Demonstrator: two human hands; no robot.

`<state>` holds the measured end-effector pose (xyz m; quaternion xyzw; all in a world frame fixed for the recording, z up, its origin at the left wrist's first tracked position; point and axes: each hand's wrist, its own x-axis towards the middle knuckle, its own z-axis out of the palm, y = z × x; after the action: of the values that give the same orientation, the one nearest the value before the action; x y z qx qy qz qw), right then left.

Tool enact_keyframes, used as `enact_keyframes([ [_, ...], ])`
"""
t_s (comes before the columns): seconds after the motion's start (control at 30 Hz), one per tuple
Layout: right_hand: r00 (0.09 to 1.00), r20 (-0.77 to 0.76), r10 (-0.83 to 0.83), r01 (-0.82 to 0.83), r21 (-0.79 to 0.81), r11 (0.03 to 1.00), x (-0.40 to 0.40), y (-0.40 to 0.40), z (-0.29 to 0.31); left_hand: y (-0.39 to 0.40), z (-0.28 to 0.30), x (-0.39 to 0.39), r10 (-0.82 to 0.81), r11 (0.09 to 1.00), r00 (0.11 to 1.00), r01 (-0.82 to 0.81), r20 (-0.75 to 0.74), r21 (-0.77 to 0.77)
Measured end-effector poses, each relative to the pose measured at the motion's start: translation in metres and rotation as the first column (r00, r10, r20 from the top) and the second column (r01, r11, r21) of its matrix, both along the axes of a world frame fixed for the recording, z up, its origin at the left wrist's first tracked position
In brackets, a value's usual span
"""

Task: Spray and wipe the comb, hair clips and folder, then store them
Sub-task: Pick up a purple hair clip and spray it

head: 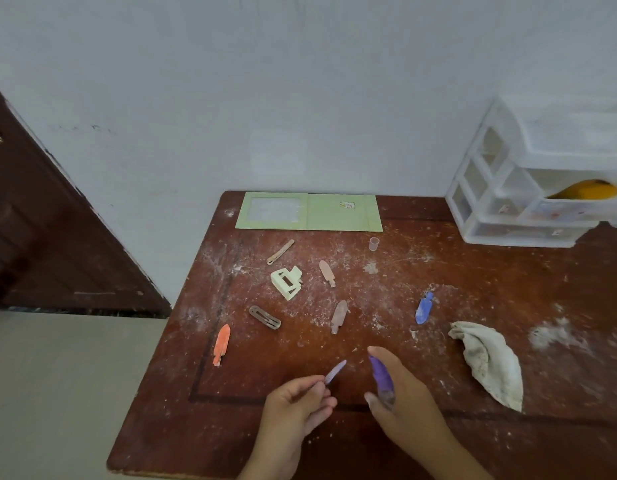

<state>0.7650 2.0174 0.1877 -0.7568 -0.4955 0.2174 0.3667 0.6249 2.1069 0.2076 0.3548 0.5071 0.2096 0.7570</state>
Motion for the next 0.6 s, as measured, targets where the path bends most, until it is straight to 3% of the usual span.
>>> enact_keyframes([
  [0.17, 0.998, 0.051, 0.036, -0.039, 0.074, 0.996, 0.004, -0.010, 0.007, -0.010, 0.000, 0.011, -0.078, 0.932, 0.985, 0.127, -0.153, 0.340],
  [0.27, 0.974, 0.223, 0.037, -0.057, 0.086, 0.995, 0.005, -0.011, 0.009, -0.016, 0.003, 0.017, -0.114, 0.838, 0.959, 0.232, -0.258, 0.494],
  [0.47, 0.951, 0.301, 0.073, -0.067, -0.032, 0.997, 0.015, -0.016, 0.024, -0.027, 0.014, 0.038, -0.062, 0.901, 0.975, 0.146, -0.213, 0.408],
  [0.6, 0.952, 0.304, 0.039, -0.045, 0.011, 0.999, 0.030, -0.024, 0.021, -0.035, 0.022, 0.052, -0.010, 0.934, 0.991, 0.056, -0.134, 0.353],
])
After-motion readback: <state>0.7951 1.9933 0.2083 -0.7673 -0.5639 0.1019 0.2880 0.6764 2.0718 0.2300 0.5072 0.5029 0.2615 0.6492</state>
